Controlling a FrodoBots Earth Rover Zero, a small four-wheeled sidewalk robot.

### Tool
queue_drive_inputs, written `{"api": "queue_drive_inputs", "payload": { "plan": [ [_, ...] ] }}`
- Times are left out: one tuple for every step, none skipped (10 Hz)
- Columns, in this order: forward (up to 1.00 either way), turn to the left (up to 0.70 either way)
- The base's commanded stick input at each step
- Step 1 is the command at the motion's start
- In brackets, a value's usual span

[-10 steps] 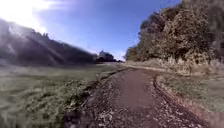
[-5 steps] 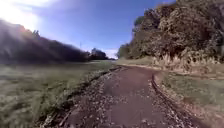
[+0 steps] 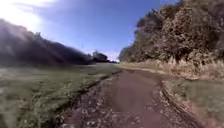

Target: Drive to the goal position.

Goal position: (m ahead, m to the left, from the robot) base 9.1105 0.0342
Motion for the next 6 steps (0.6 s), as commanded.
{"api": "queue_drive_inputs", "payload": {
  "plan": [
    [0.85,-0.34],
    [0.85,-0.34],
    [0.85,-0.34],
    [0.85,-0.34],
    [0.85,-0.34],
    [0.85,-0.34]
  ]
}}
